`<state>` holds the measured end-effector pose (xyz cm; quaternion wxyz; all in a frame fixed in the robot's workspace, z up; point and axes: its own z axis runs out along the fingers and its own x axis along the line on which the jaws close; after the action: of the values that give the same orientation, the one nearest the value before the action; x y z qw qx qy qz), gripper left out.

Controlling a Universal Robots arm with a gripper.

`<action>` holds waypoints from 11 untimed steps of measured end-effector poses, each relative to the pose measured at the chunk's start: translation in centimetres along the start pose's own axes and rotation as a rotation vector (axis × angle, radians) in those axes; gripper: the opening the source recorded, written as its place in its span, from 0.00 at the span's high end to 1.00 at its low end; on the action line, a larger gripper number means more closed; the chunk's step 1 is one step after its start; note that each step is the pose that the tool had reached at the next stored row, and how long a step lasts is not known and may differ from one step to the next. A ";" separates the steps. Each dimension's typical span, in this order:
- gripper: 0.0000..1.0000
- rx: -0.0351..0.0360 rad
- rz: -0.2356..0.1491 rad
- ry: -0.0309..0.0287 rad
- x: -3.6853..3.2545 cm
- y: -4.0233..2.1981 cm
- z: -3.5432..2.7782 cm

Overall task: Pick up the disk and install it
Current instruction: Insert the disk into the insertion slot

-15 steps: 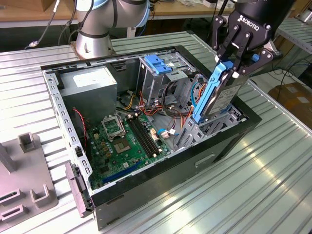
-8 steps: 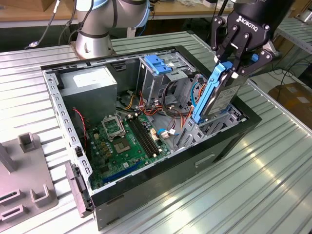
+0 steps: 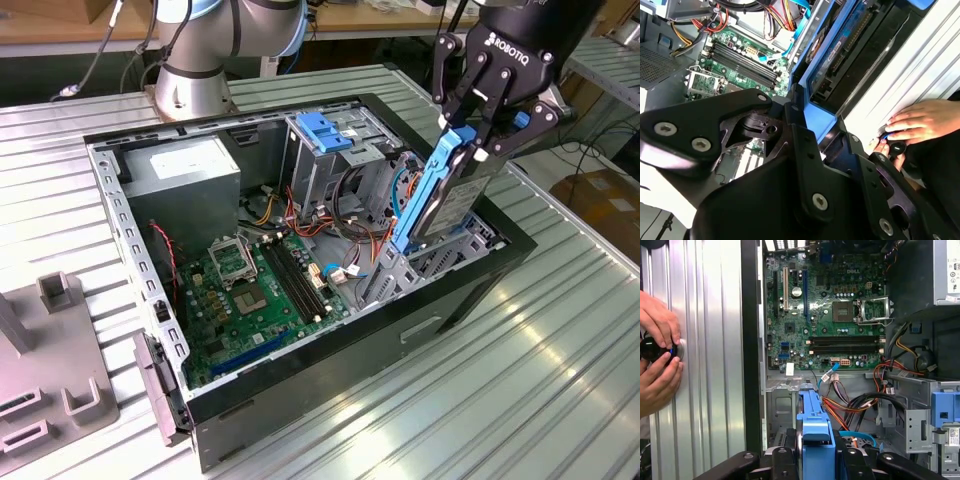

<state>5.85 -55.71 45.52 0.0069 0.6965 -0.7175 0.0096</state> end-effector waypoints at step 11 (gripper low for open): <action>0.63 0.0003 -0.009 0.0000 -0.03 -0.09 1.06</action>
<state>5.94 -55.71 44.45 0.0068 0.6999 -0.7142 0.0097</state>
